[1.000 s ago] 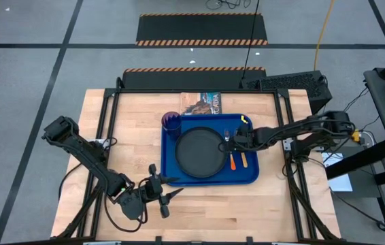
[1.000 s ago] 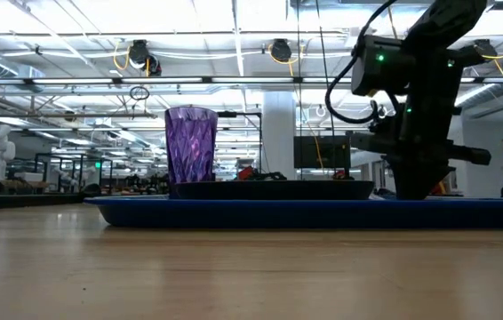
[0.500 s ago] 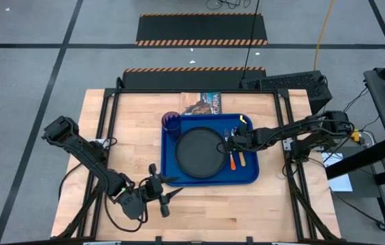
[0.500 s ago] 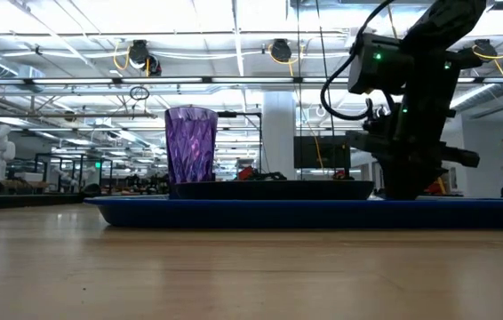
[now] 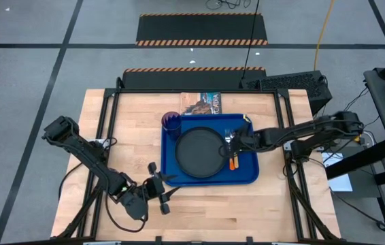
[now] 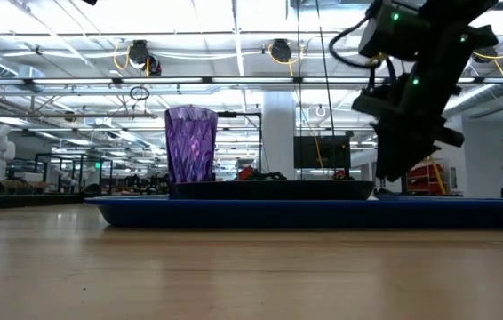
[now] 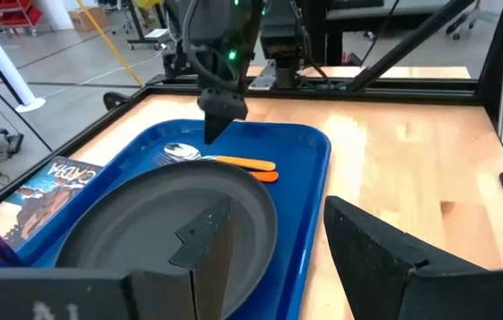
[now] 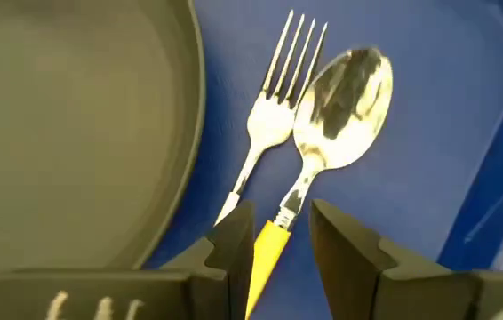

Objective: Pick and place plate/cup/fork/spoon on tray
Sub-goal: Put the yellow spoon on the blue serving tray to the right of the orange fork

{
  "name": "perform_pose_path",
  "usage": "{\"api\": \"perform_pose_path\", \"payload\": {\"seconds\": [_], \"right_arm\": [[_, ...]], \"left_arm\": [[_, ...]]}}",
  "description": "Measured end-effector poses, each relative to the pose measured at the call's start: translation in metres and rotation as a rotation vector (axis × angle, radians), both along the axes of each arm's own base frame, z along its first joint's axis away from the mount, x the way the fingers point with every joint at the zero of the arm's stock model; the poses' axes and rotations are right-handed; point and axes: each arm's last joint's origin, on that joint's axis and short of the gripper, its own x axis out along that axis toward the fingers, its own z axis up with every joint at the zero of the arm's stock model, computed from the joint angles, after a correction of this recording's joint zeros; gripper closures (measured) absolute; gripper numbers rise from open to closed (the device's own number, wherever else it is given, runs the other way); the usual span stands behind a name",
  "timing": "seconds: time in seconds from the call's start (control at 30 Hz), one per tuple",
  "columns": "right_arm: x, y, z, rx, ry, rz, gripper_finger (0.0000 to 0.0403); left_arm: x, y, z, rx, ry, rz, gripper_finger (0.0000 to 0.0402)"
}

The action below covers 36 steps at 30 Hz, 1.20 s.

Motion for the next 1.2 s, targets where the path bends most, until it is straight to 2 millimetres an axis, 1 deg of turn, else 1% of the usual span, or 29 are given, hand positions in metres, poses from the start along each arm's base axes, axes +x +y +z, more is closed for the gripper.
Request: {"api": "perform_pose_path", "payload": {"seconds": [0.1,0.2,0.4,0.5,0.73,0.97,1.2], "right_arm": [[-0.005,0.000,0.005,-0.009,0.017,0.020,0.0300],[-0.008,0.000,0.003,-0.006,0.023,0.005,0.0300],[-0.014,0.003,-0.023,0.022,0.017,-0.035,0.0300],[-0.012,0.003,-0.029,0.027,-0.003,-0.037,0.0300],[-0.003,0.002,-0.032,0.005,-0.052,-0.012,0.0300],[-0.004,0.000,-0.041,-0.016,0.018,-0.016,0.0300],[-0.006,0.000,-0.041,0.000,0.017,-0.061,0.0300]], "left_arm": [[0.001,0.002,0.000,0.000,0.000,0.008,0.0220],[0.002,0.003,0.000,-0.001,-0.001,0.013,0.0220],[0.003,0.004,0.001,0.001,-0.001,0.016,0.0220],[0.005,0.007,0.001,0.000,-0.002,0.025,0.0220],[0.008,0.012,0.001,-0.001,-0.004,0.042,0.0220],[0.008,0.012,0.001,-0.009,-0.007,0.048,0.0220],[0.008,0.011,0.002,-0.024,-0.017,0.047,0.0220]]}}
